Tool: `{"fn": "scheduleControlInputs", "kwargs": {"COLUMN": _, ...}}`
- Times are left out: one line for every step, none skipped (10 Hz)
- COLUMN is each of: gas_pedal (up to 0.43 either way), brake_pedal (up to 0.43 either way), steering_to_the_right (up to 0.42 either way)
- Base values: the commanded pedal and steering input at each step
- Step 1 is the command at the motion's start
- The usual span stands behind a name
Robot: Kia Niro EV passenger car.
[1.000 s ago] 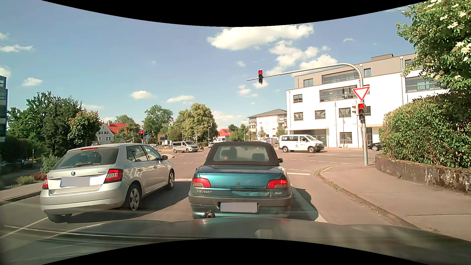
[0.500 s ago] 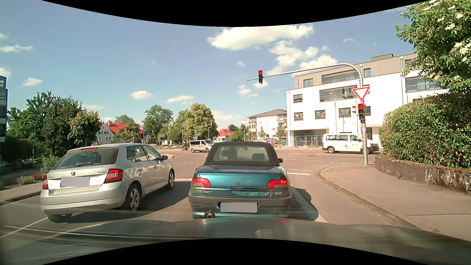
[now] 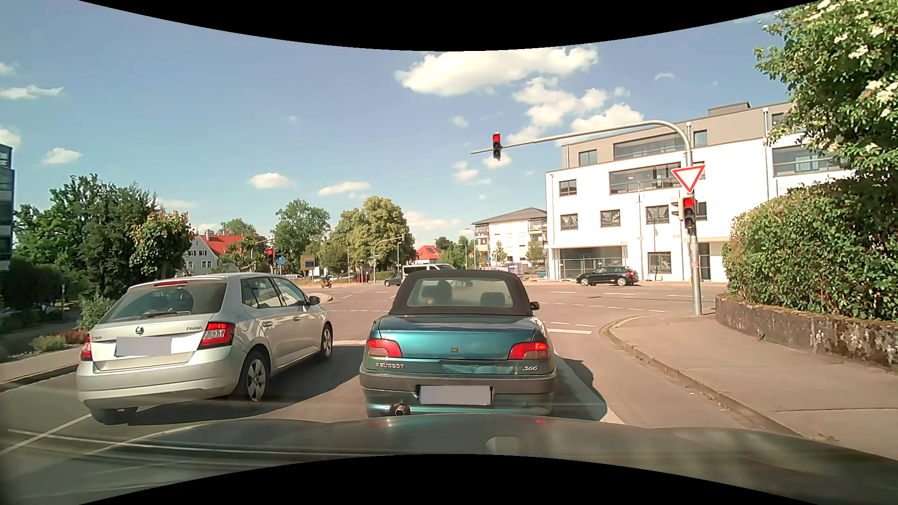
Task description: Follow the waypoints while adhering to traffic rules and regulations
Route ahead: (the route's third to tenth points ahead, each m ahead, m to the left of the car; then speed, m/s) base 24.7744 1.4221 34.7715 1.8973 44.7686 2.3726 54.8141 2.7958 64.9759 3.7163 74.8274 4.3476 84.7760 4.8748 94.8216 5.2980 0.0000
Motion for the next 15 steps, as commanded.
{"fn": "scheduleControlInputs", "kwargs": {"gas_pedal": 0.0, "brake_pedal": 0.659, "steering_to_the_right": 0.004}}
{"fn": "scheduleControlInputs", "kwargs": {"gas_pedal": 0.0, "brake_pedal": 0.659, "steering_to_the_right": 0.004}}
{"fn": "scheduleControlInputs", "kwargs": {"gas_pedal": 0.0, "brake_pedal": 0.659, "steering_to_the_right": 0.004}}
{"fn": "scheduleControlInputs", "kwargs": {"gas_pedal": 0.0, "brake_pedal": 0.652, "steering_to_the_right": 0.004}}
{"fn": "scheduleControlInputs", "kwargs": {"gas_pedal": 0.0, "brake_pedal": 0.659, "steering_to_the_right": 0.004}}
{"fn": "scheduleControlInputs", "kwargs": {"gas_pedal": 0.0, "brake_pedal": 0.659, "steering_to_the_right": 0.004}}
{"fn": "scheduleControlInputs", "kwargs": {"gas_pedal": 0.0, "brake_pedal": 0.659, "steering_to_the_right": 0.004}}
{"fn": "scheduleControlInputs", "kwargs": {"gas_pedal": 0.0, "brake_pedal": 0.652, "steering_to_the_right": 0.004}}
{"fn": "scheduleControlInputs", "kwargs": {"gas_pedal": 0.0, "brake_pedal": 0.659, "steering_to_the_right": 0.004}}
{"fn": "scheduleControlInputs", "kwargs": {"gas_pedal": 0.0, "brake_pedal": 0.659, "steering_to_the_right": 0.004}}
{"fn": "scheduleControlInputs", "kwargs": {"gas_pedal": 0.0, "brake_pedal": 0.659, "steering_to_the_right": 0.004}}
{"fn": "scheduleControlInputs", "kwargs": {"gas_pedal": 0.0, "brake_pedal": 0.659, "steering_to_the_right": 0.004}}
{"fn": "scheduleControlInputs", "kwargs": {"gas_pedal": 0.0, "brake_pedal": 0.659, "steering_to_the_right": 0.004}}
{"fn": "scheduleControlInputs", "kwargs": {"gas_pedal": 0.0, "brake_pedal": 0.659, "steering_to_the_right": 0.004}}
{"fn": "scheduleControlInputs", "kwargs": {"gas_pedal": 0.0, "brake_pedal": 0.659, "steering_to_the_right": 0.004}}
